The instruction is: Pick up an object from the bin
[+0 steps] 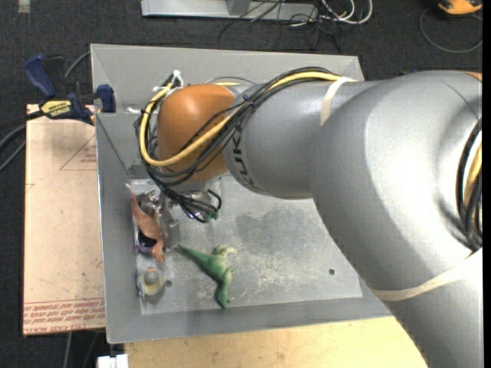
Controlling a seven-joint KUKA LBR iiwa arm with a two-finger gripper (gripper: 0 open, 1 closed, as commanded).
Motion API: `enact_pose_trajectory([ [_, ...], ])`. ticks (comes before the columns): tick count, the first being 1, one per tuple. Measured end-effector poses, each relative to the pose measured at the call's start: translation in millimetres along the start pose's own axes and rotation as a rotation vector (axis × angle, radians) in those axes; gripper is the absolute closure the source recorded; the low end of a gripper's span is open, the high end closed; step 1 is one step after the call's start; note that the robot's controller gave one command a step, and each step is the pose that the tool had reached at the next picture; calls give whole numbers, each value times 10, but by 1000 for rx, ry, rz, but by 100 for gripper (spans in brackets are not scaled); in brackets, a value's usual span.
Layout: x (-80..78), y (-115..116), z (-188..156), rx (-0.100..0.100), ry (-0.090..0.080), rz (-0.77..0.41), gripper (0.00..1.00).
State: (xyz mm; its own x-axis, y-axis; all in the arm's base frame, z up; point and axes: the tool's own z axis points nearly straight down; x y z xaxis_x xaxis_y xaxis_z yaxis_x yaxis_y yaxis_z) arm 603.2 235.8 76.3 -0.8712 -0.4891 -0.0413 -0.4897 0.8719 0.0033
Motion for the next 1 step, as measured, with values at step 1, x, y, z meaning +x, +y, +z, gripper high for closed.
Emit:
enact_pose_trajectory([
  [1, -46, 20, 3, 4, -3, 30, 100],
])
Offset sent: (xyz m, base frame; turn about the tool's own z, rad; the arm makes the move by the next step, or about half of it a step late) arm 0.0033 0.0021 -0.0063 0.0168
